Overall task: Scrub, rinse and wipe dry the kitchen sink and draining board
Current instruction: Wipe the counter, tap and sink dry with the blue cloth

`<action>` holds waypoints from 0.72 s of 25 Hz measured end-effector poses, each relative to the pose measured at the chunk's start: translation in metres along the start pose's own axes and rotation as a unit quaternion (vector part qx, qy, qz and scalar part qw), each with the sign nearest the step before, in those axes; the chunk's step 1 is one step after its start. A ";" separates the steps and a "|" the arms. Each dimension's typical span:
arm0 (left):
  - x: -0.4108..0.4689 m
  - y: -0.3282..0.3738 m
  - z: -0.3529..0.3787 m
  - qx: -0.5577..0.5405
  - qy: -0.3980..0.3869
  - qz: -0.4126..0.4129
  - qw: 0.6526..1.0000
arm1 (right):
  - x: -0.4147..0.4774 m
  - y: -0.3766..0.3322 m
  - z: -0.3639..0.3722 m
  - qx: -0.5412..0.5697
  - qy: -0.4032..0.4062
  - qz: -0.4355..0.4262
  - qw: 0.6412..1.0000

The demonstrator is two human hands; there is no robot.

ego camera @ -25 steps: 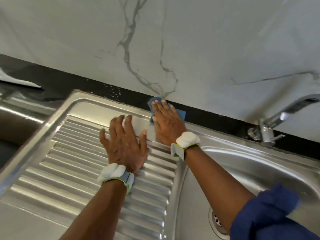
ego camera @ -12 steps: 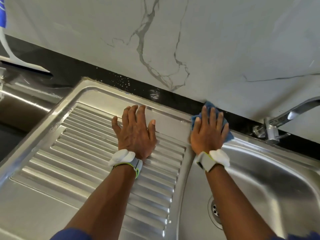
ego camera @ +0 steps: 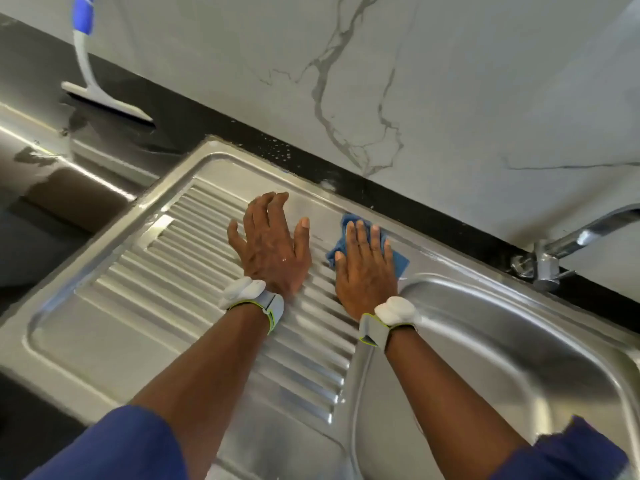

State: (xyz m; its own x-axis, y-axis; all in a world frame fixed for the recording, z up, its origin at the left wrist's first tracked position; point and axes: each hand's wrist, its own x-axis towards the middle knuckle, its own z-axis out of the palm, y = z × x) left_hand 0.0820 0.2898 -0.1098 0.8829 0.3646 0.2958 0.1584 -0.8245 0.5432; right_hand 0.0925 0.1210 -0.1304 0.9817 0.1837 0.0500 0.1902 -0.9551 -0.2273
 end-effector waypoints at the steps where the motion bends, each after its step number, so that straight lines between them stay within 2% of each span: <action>1: -0.003 -0.011 -0.013 0.000 -0.008 -0.001 1.000 | 0.002 -0.010 0.000 0.004 -0.007 -0.052 0.999; 4: -0.017 -0.058 -0.059 0.039 -0.028 0.015 0.999 | 0.006 -0.002 -0.004 0.012 -0.037 -0.275 0.961; 5: -0.024 -0.078 -0.076 0.066 -0.033 0.015 0.997 | 0.012 0.003 -0.006 0.005 -0.042 -0.286 0.957; 7: -0.034 -0.109 -0.098 0.109 -0.042 0.011 0.993 | 0.037 -0.006 -0.004 -0.014 -0.029 -0.201 0.979; 8: -0.040 -0.121 -0.106 0.123 -0.045 -0.001 0.991 | 0.050 -0.024 0.003 -0.026 -0.040 -0.150 0.988; 10: -0.051 -0.133 -0.113 0.148 -0.058 -0.029 0.987 | 0.076 -0.070 0.017 -0.013 -0.064 -0.127 0.990; 13: -0.060 -0.147 -0.129 0.171 -0.058 -0.051 0.982 | 0.084 -0.131 0.025 -0.012 -0.100 -0.254 0.962; 15: -0.064 -0.157 -0.144 0.175 -0.062 -0.049 0.981 | 0.062 -0.121 0.022 -0.028 -0.118 -0.336 0.934; 16: -0.068 -0.168 -0.155 0.177 -0.053 -0.059 0.981 | 0.055 -0.113 0.020 -0.027 -0.118 -0.357 0.926; 18: -0.073 -0.183 -0.166 0.198 -0.037 -0.060 0.978 | 0.071 -0.102 0.016 -0.023 -0.105 -0.340 0.934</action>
State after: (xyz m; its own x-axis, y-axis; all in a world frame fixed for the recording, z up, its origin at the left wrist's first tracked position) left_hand -0.0845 0.4860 -0.1007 0.8748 0.4490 0.1819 0.4087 -0.8857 0.2203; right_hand 0.1431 0.2348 -0.1188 0.6138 0.7890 -0.0255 0.7751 -0.6085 -0.1703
